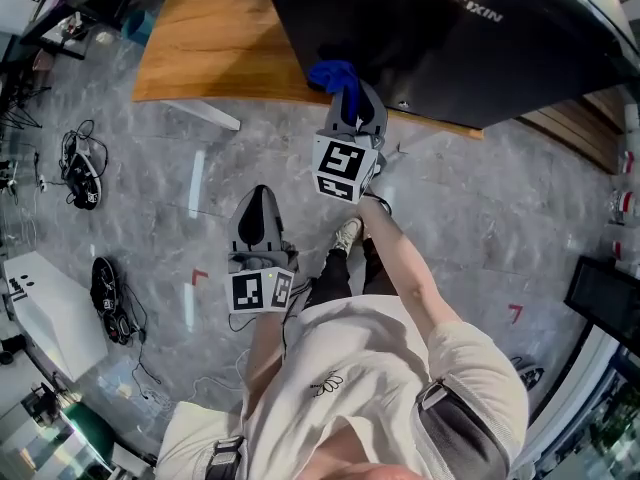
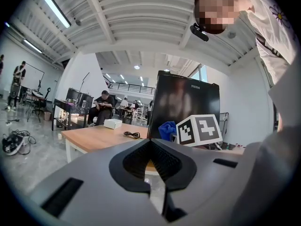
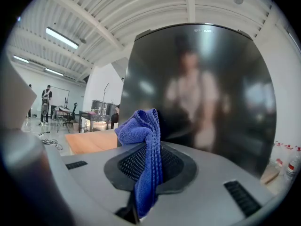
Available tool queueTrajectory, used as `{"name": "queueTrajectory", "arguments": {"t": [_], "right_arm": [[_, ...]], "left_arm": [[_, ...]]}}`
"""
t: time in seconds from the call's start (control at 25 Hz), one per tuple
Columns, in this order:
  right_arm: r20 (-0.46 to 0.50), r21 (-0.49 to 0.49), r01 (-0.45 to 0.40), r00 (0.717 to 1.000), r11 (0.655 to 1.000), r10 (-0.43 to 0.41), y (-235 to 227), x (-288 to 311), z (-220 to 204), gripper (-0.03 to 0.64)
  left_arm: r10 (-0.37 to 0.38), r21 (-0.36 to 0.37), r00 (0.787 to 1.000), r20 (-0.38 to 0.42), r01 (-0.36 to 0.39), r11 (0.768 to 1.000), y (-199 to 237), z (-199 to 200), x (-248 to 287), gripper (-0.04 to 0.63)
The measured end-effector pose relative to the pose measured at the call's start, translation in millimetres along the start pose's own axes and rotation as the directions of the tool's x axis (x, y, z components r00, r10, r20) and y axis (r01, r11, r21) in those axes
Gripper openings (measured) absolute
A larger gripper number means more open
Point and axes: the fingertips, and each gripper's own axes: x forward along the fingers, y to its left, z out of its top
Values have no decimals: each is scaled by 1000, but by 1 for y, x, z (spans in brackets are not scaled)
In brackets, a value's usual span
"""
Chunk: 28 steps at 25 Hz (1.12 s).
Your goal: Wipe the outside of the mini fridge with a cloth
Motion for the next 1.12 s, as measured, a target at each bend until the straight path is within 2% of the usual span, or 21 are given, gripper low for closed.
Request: {"name": "queueTrajectory", "arguments": {"t": [0.28,0.6,0.8,1.12], "right_arm": [[-2,8,102,995,995,-102,-74,-28,0,61],[-10,-23,266,964,964,-266,-169,-61,-18,61],[-10,-37,413,911,910,-413,-230,-81,-28,61],[-46,0,542,840,841,-541,-302,-100,-40,61]], "left_arm": [[-75,18,997,-1,75,997,-34,2,20,5],[-137,31,991,-3,137,990,-65,-3,38,5],[-181,35,983,-9,181,983,-86,-5,47,5],[-232,46,972,-28,233,971,-113,-10,58,5]]}}
